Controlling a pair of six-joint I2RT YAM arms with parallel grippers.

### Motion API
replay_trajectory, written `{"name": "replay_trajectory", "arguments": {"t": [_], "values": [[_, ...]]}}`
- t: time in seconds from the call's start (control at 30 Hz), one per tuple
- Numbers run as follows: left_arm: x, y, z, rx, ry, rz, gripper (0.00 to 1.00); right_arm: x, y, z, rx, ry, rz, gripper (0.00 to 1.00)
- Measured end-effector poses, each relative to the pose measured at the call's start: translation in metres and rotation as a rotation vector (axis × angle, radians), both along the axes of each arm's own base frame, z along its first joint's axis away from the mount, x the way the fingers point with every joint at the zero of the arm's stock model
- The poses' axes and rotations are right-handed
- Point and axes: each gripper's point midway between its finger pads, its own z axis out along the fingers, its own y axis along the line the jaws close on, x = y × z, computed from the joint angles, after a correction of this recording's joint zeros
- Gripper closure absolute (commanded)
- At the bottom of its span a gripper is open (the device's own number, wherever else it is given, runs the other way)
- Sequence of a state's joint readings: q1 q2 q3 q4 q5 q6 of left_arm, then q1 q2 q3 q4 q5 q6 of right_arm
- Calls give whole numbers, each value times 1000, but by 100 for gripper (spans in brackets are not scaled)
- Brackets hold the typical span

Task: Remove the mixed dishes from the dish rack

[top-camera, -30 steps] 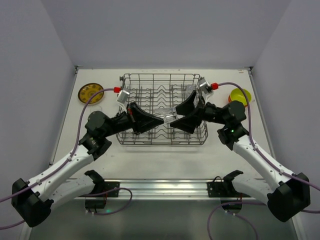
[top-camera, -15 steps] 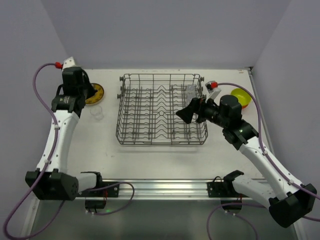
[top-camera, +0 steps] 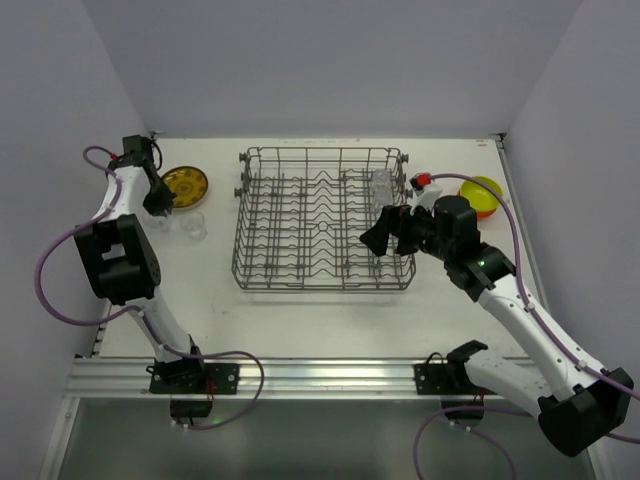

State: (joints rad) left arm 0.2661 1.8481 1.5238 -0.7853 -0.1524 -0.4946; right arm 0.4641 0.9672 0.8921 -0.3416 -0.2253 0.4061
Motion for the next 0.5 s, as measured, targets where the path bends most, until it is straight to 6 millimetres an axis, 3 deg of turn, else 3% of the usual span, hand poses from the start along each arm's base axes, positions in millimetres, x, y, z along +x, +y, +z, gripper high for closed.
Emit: {"name": "replay_trajectory", "arguments": {"t": [0.13,0.5], "values": [[-2,-7,-16,-45,47,-17,100,-2,-1,-5,-6,12,1,1],[-5,-12,-26,-81,87,-59,100,-4,-2,-10,-10,19,1,1]]}}
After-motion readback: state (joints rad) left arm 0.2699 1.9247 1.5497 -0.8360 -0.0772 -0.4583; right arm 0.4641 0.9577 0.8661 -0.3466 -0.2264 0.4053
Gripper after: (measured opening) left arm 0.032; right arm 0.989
